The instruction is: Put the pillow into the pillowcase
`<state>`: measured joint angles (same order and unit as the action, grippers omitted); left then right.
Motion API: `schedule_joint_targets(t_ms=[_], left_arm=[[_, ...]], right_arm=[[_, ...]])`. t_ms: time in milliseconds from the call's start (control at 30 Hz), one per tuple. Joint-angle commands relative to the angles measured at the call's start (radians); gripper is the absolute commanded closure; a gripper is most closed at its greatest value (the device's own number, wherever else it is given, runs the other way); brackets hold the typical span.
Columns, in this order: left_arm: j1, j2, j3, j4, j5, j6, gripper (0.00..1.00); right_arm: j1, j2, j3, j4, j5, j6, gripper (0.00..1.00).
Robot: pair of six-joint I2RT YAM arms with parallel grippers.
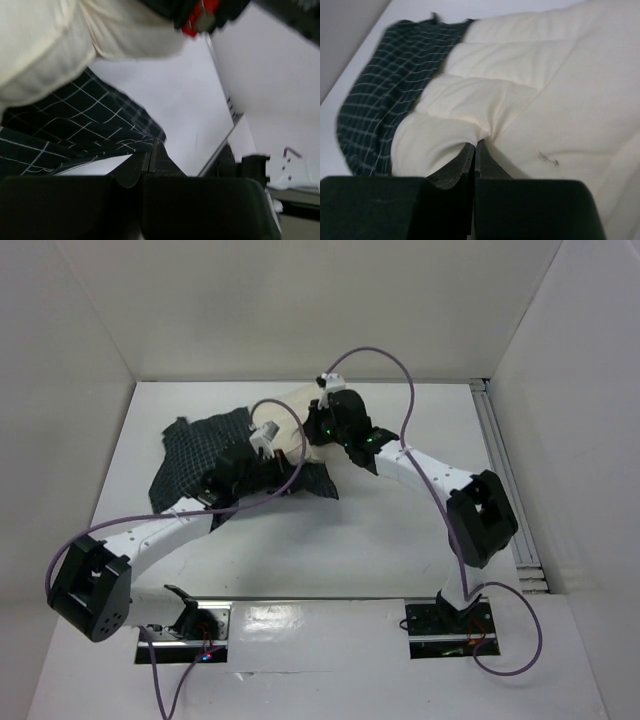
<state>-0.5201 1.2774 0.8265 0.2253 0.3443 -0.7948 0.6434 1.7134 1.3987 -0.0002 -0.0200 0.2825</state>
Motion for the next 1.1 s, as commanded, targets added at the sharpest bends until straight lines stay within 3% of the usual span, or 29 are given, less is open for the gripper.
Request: schedule_joint_targets(t_ms=[0,67,200,233,367,433,467,533,567,667,700,733,767,800,867,967,1067], left_arm=[[-0.074,-0.013,-0.094,0.235,0.272,-0.105,1.0],[-0.063,-0.054,-0.115,0.211,0.262,-0.106,1.0],[-0.054,-0.133,-0.017,-0.022,0.2,0.021,0.82],[-0.043,-0.147,0.009,-0.071,0.188,0.043,0.6],[0.008,-0.207,0.114,-0.262,0.159,0.112,0.28],[0.031,-0.22,0.161,-0.345,0.122,0.129,0.31],[0.06,-0.22,0.178,-0.369,0.102,0.138,0.42],[0.087,-0.199,0.247,-0.476,0.003,0.147,0.54],[0.106,-0.153,0.279,-0.524,-0.048,0.157,0.56],[0.127,-0.057,0.39,-0.656,-0.197,0.204,0.4],[0.127,0.017,0.414,-0.679,-0.227,0.221,0.35],[0.127,0.054,0.462,-0.701,-0.269,0.244,0.33],[0.127,0.129,0.48,-0.733,-0.35,0.253,0.32],[0.127,0.166,0.525,-0.753,-0.388,0.265,0.32],[0.138,0.23,0.562,-0.78,-0.526,0.275,0.32],[0.149,0.316,0.612,-0.817,-0.663,0.275,0.32],[0.17,0.387,0.652,-0.851,-0.749,0.284,0.3]], right_arm=[[0.027,0.071,-0.108,0.172,-0.14,0.152,1.0],[0.027,0.045,-0.145,0.184,-0.14,0.161,1.0],[0.027,-0.035,-0.272,0.193,-0.14,0.161,1.0],[0.027,-0.075,-0.294,0.193,-0.129,0.161,1.0],[0.027,-0.174,-0.404,0.184,-0.129,0.161,1.0],[0.054,-0.213,-0.466,0.184,-0.11,0.161,1.0],[0.068,-0.253,-0.486,0.184,-0.101,0.161,1.0],[0.13,-0.291,-0.536,0.174,-0.052,0.17,1.0],[0.157,-0.323,-0.552,0.152,-0.028,0.17,1.0],[0.272,-0.357,-0.595,0.097,0.101,0.17,1.0],[0.292,-0.357,-0.595,0.076,0.124,0.17,0.92],[0.326,-0.357,-0.595,0.05,0.146,0.159,0.75],[0.337,-0.357,-0.584,-0.015,0.187,0.147,0.23],[0.358,-0.357,-0.572,-0.046,0.219,0.133,0.1],[0.38,-0.386,-0.526,-0.131,0.349,0.11,0.0],[0.389,-0.448,-0.474,-0.207,0.543,0.11,0.0],[0.29,-0.524,-0.483,-0.216,0.504,0.136,0.0]])
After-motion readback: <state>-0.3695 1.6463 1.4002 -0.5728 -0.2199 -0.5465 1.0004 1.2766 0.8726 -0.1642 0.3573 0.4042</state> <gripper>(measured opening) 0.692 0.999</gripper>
